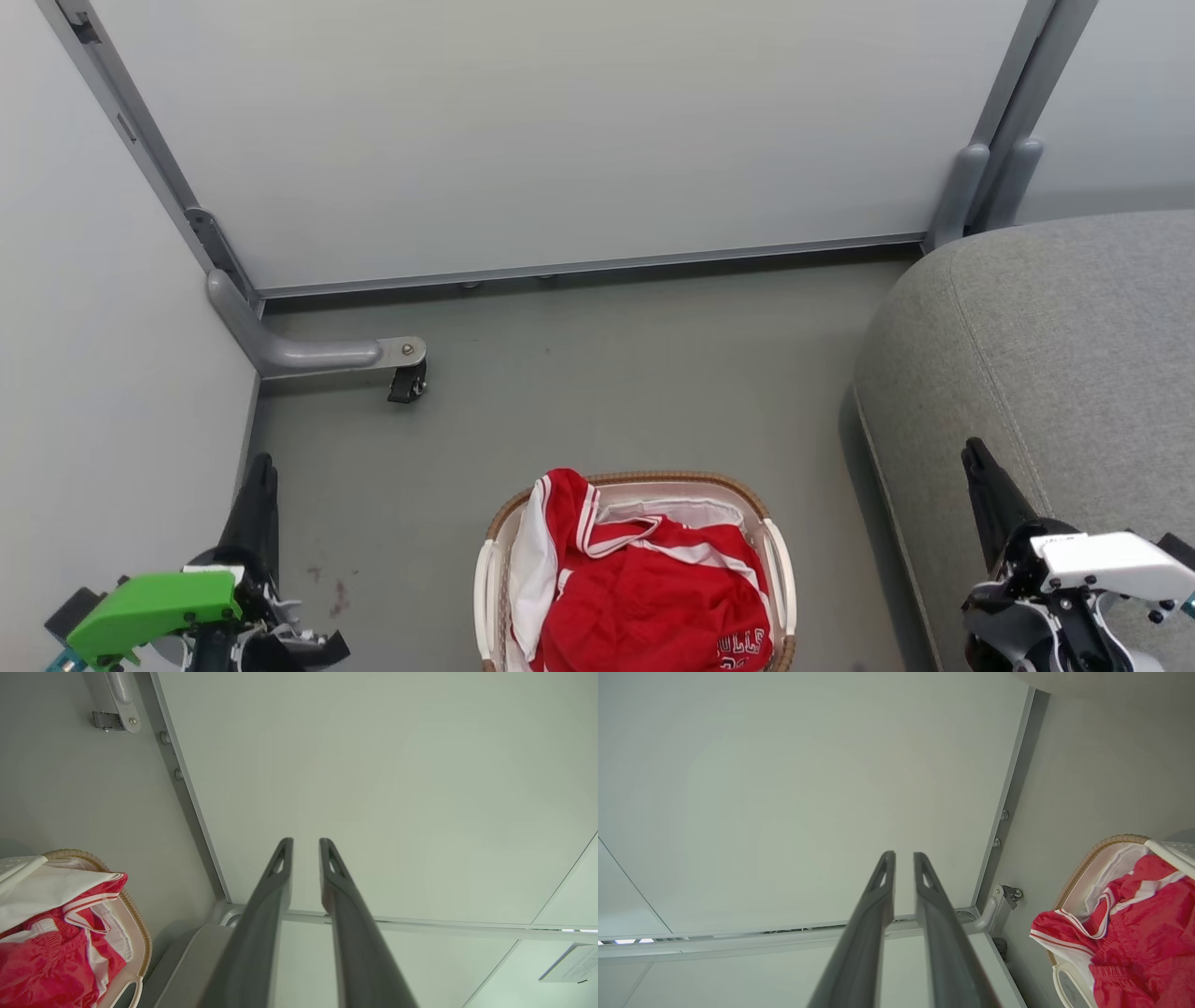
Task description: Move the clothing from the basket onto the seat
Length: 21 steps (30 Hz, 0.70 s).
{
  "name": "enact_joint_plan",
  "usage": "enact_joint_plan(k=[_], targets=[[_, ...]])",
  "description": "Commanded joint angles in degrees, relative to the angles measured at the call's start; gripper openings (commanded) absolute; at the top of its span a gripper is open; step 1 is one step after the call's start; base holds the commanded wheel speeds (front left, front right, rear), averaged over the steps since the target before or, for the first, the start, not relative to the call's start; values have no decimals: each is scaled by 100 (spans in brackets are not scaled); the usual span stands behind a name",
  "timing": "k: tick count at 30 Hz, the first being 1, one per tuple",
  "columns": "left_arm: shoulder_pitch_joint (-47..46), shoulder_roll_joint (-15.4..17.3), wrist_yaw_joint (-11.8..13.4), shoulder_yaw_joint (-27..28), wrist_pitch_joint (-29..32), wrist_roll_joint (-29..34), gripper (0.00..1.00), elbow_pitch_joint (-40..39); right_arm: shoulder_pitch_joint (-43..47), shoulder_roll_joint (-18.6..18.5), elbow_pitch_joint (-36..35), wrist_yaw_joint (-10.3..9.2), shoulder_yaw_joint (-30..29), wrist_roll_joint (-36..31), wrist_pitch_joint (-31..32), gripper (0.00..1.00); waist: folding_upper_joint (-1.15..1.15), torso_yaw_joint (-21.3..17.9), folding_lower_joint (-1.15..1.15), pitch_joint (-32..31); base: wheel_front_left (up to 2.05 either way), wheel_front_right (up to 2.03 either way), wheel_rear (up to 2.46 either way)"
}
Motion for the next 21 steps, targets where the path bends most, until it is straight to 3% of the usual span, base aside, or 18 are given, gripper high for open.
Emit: enact_joint_plan(k=[1, 2, 21], targets=[[30, -10, 4, -12, -7, 3, 0, 28, 28, 12, 37, 0, 8, -3, -8, 0, 0, 0, 0, 0, 0, 0, 0], [79, -21, 7, -18, -4, 1, 100, 80, 71, 30, 85, 0, 8, -2, -4, 100, 0, 0, 0, 0, 0, 0, 0], [65, -1, -2, -450, -528, 555, 100, -142, 107, 5, 50, 1, 70, -714, -530, 100, 0, 6, 0, 11, 0, 0, 0]])
